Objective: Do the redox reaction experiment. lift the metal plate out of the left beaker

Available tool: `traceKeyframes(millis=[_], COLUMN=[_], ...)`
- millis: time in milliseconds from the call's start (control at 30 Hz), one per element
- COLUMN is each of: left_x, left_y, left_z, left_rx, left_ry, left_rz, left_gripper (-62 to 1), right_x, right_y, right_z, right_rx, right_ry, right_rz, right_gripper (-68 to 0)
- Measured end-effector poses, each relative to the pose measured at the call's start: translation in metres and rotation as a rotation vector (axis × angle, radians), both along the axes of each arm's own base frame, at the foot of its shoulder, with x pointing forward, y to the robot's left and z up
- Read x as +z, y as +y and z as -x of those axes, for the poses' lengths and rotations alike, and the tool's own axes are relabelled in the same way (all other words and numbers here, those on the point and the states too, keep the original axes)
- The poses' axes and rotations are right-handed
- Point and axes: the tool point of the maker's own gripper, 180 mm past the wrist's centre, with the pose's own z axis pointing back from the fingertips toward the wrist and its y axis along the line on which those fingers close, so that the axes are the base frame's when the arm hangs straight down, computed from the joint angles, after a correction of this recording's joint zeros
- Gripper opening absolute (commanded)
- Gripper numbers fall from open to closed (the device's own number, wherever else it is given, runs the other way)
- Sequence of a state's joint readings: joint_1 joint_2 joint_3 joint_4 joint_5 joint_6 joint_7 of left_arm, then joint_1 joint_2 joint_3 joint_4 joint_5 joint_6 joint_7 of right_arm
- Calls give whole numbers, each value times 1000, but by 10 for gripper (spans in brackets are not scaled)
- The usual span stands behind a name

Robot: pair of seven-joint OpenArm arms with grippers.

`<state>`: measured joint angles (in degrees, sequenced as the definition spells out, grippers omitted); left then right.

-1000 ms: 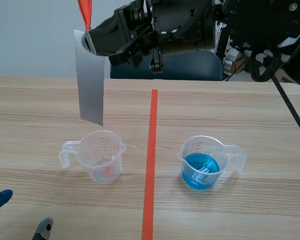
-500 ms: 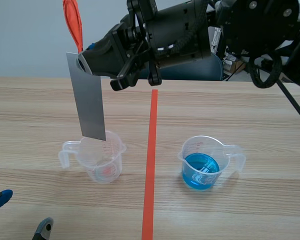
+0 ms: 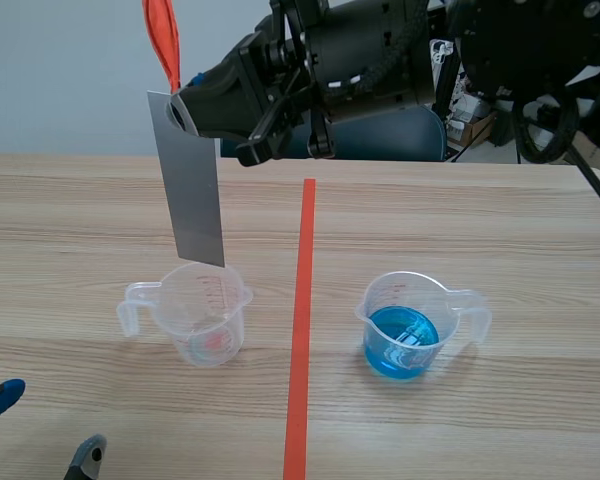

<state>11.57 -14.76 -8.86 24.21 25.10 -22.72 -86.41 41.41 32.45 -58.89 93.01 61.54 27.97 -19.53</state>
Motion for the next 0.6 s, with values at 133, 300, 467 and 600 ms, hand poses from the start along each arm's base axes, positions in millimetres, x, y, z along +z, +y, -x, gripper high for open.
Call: traceKeyframes(millis=[133, 300, 467, 600], left_x=[0, 0, 0, 0], left_y=[0, 0, 0, 0], left_z=[0, 0, 0, 0], left_rx=[0, 0, 0, 0], left_ry=[0, 0, 0, 0], left_rz=[0, 0, 0, 0], left_gripper=[14, 14, 14, 14], right_x=[-1, 4, 6, 10], right_y=[-2, -1, -1, 0], right_z=[-1, -1, -1, -1], right_rx=[-4, -1, -1, 1], right_ry=[-1, -6, -7, 1], right_rz=[2, -23, -35, -49], right_gripper=[-669, -669, -669, -669])
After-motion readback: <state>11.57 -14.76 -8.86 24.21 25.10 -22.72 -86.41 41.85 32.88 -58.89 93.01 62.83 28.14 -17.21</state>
